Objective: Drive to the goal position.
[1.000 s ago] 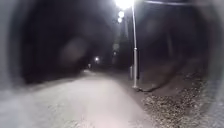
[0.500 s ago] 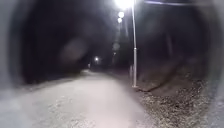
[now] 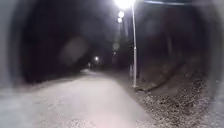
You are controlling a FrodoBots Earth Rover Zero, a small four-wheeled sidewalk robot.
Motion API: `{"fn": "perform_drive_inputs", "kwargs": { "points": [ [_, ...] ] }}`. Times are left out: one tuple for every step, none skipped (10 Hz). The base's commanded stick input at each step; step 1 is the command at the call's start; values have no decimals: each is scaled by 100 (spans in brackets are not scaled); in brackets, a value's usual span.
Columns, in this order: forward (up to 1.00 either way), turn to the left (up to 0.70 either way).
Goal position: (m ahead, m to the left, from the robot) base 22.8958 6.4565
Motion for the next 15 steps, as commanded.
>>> {"fn": "perform_drive_inputs", "kwargs": {
  "points": [
    [-70, 0],
    [-70, 0],
    [-70, 0],
    [-70, 0],
    [-70, 0],
    [-70, 0],
    [-70, 0],
    [-70, 8],
    [-70, 35],
    [-70, 35],
    [-66, 33],
    [0, 0],
    [0, 0],
    [0, 0],
    [0, 0]
  ]
}}
